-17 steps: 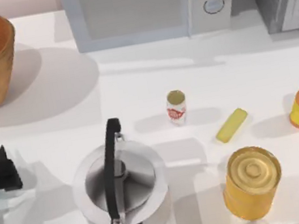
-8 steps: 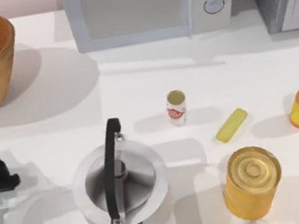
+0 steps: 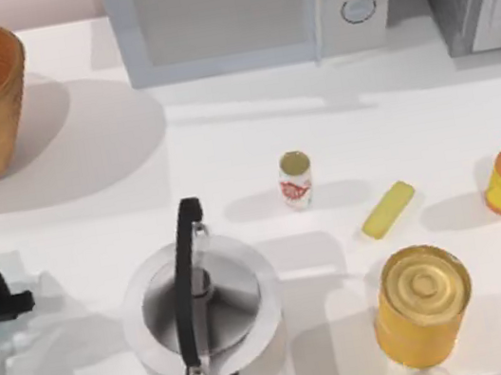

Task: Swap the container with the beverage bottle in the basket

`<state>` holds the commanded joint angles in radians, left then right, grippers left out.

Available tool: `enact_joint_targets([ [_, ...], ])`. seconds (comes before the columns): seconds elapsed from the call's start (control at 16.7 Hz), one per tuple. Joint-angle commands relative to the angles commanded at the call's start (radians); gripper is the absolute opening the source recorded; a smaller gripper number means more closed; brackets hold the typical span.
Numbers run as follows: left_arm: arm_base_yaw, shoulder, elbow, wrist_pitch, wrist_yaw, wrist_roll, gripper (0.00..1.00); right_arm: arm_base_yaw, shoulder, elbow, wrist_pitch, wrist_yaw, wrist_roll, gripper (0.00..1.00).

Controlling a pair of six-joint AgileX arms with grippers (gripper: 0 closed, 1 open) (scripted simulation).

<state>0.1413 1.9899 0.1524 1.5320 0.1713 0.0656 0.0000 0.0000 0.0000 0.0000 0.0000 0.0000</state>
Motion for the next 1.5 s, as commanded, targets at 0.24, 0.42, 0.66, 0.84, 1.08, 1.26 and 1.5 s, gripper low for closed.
enact_joint_targets([
  [0.24, 0.0, 0.0, 0.0, 0.0, 0.0, 0.0, 0.0, 0.0, 0.0, 0.0, 0.0, 0.0, 0.0, 1.0],
  [0.42, 0.0, 0.0, 0.0, 0.0, 0.0, 0.0, 0.0, 0.0, 0.0, 0.0, 0.0, 0.0, 0.0, 1.0],
  [0.66, 0.03, -0.03, 0.014, -0.033, 0.005, 0.007, 0.0, 0.0, 0.0, 0.0, 0.0, 0.0, 0.0, 1.0],
  [0.84, 0.12, -0.136, 0.077, -0.159, 0.021, 0.027, 0.0, 0.0, 0.0, 0.0, 0.0, 0.0, 0.0, 1.0],
  [1.08, 0.249, -0.321, 0.239, -0.436, 0.051, 0.055, 0.0, 0.0, 0.0, 0.0, 0.0, 0.0, 0.0, 1.0],
  [1.26, 0.29, -0.422, 0.408, -0.688, 0.072, 0.066, 0.0, 0.0, 0.0, 0.0, 0.0, 0.0, 0.0, 1.0],
  [1.5, 0.25, -0.459, 0.672, -1.038, 0.086, 0.06, 0.0, 0.0, 0.0, 0.0, 0.0, 0.0, 0.0, 1.0],
])
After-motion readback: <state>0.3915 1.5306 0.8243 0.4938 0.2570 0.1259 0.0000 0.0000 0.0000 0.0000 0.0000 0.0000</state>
